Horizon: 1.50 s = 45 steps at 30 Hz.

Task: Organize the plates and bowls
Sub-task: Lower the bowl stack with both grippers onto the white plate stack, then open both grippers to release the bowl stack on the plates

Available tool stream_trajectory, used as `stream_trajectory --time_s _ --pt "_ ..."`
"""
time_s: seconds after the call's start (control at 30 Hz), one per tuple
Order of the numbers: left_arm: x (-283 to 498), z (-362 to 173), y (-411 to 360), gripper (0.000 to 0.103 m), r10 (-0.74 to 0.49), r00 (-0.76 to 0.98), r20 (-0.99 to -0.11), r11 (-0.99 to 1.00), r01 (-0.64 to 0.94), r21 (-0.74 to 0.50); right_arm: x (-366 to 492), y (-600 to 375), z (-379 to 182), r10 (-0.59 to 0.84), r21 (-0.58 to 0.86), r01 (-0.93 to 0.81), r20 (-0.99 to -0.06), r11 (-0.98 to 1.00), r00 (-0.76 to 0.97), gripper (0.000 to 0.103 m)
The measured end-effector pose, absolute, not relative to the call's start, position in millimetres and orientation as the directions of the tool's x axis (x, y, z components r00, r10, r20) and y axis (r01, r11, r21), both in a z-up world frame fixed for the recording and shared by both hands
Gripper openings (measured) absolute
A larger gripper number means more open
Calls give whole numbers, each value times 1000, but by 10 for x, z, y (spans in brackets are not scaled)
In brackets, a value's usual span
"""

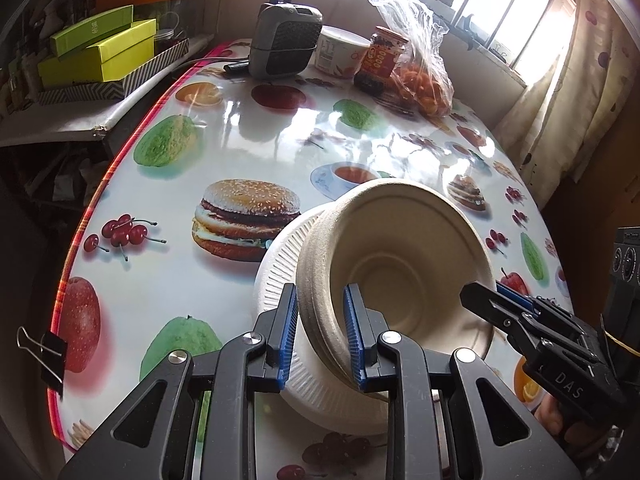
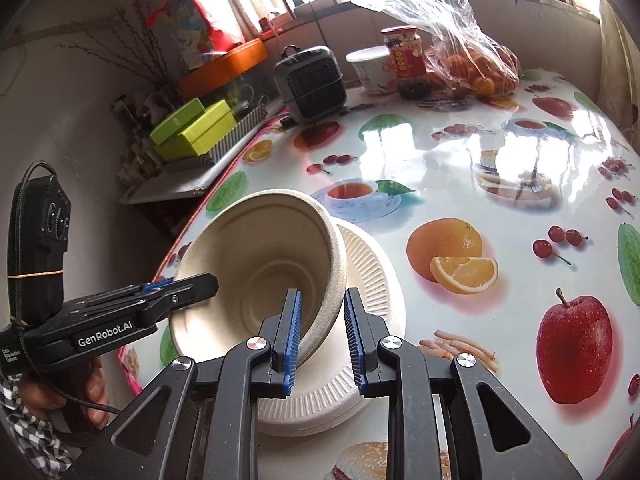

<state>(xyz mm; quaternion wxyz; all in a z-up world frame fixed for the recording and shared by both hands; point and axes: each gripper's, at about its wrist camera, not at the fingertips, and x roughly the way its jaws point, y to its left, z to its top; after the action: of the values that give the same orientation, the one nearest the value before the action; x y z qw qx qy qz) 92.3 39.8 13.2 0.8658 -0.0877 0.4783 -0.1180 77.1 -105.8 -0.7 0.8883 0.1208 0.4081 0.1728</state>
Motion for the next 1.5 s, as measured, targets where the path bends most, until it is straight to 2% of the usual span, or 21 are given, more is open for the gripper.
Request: stream_trajectory --time_s 0.43,0.53,0.77,0.9,1.27,1.5 --pt "951 124 399 24 -289 512 -809 957 118 -267 795 -1071 9 403 353 -207 -683 912 609 23" --pt "953 123 402 27 -293 512 -807 955 119 -271 799 -1075 14 404 354 -208 -682 912 610 23" --pt "950 126 387 31 -304 516 -801 952 127 -279 792 -1054 31 405 354 -210 -679 912 612 32" --pt "940 130 397 36 -306 520 -798 951 128 -282 774 -1050 40 408 354 -215 -674 910 616 34" --pt "892 166 392 42 -298 539 -787 954 136 -268 714 -1054 67 403 350 -216 -659 912 635 44" --pt "812 198 402 45 -272 560 -783 962 133 -238 635 -1041 99 390 332 -218 -648 918 655 45"
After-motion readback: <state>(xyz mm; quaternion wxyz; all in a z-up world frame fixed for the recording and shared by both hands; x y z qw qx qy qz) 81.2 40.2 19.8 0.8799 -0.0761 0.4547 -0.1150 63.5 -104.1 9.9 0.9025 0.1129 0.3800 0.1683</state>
